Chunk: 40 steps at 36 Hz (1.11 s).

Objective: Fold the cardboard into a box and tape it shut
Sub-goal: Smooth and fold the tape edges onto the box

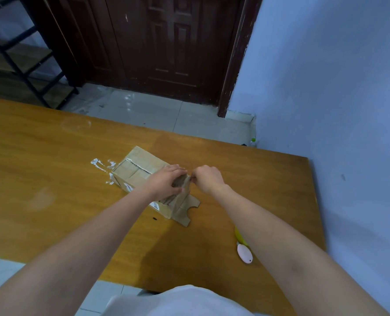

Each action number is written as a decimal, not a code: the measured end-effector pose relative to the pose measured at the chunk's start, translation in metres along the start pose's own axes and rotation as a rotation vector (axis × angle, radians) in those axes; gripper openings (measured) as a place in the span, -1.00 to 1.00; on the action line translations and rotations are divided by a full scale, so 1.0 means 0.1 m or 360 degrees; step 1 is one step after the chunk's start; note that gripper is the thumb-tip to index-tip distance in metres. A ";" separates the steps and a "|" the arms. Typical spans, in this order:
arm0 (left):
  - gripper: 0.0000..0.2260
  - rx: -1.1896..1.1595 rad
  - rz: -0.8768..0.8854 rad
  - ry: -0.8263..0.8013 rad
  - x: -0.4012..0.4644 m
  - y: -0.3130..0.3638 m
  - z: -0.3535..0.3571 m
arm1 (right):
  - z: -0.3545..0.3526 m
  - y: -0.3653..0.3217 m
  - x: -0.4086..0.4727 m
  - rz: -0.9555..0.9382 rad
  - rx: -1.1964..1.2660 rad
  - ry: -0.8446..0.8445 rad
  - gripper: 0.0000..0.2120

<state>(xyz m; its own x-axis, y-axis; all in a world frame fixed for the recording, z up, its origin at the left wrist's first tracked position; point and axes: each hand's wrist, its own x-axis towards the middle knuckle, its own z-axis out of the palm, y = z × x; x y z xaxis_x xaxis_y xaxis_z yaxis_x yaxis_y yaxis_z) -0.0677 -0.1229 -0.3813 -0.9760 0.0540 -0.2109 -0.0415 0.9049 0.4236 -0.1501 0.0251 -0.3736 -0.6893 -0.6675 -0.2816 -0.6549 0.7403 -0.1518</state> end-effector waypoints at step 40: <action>-0.53 -0.0394 0.0056 0.0296 -0.03 -0.11 0.22 | 0.05 -0.50 -0.26 0.0867 0.1789 -0.0485 -0.64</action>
<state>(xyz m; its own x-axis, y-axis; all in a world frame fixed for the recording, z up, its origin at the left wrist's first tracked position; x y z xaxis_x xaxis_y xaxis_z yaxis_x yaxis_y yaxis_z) -0.0593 -0.1237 -0.4044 -0.9992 -0.0154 -0.0374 -0.0357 0.7721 0.6345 -0.0983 0.0059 -0.3639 -0.5886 -0.3243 -0.7405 0.4096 0.6701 -0.6190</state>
